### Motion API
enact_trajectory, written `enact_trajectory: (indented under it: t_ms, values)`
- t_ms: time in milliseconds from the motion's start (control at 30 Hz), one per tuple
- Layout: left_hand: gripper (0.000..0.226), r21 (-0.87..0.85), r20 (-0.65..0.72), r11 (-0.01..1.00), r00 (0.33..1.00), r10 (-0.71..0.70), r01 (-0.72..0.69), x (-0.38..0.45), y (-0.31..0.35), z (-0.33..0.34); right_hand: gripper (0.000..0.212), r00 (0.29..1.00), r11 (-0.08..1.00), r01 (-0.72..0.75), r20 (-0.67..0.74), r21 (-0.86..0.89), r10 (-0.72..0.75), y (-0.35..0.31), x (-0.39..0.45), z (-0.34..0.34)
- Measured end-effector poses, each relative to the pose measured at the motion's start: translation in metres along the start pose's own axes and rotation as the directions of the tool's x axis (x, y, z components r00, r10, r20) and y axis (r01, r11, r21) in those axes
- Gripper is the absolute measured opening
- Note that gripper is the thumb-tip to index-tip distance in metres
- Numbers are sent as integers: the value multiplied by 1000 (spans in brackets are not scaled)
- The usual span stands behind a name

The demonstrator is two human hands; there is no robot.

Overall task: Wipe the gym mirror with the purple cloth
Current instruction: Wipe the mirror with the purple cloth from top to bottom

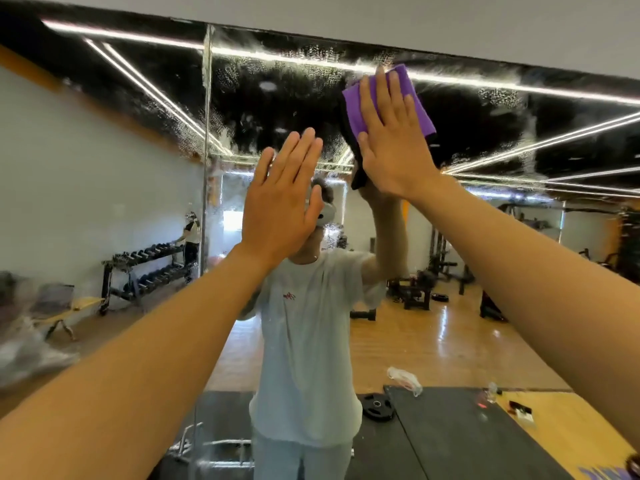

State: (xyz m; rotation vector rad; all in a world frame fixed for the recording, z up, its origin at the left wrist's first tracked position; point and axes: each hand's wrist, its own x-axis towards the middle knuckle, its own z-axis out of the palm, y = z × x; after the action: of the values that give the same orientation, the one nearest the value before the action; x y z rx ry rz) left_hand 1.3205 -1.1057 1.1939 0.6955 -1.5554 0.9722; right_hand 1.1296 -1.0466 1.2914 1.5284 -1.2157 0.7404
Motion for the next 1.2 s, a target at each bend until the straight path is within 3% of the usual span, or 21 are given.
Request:
enact_trajectory:
  t_ms: [167,300,400,600,700,900,1033,1100,1200]
  values:
    - [60,14,22,1000,999,24,-25,1,-2,-1,64,984,984,175,-23,-48,-176,-22,-66,19]
    - [61,-62,119,991,985,127,-121,-3,-13,-14,64,950,944,307,102,-118,-296,-54,-129,42]
    - [62,-11,145,986,975,168,-169,-23,-32,-26,63,906,902,415,146,-119,-397,-44,-122,37]
    - [59,42,167,992,980,108,-117,-64,-71,-35,65,992,990,126,-5,-58,-126,-58,-83,32]
    - [57,28,134,994,986,97,-102,-74,-71,-33,66,983,981,184,18,-56,-183,-91,-111,43]
    - [56,0,126,995,987,104,-105,-75,-74,-35,66,858,873,487,191,-8,-477,-173,-228,91]
    - [55,-23,106,994,989,105,-103,-77,-71,-38,64,796,813,582,202,6,-571,-171,-226,93]
    - [54,-40,99,994,989,107,-104,-77,-71,-38,63,865,870,493,125,-26,-486,-155,-193,84]
    - [53,-94,88,990,989,115,-107,-76,-73,-36,63,987,987,157,-21,-32,-158,-134,-129,65]
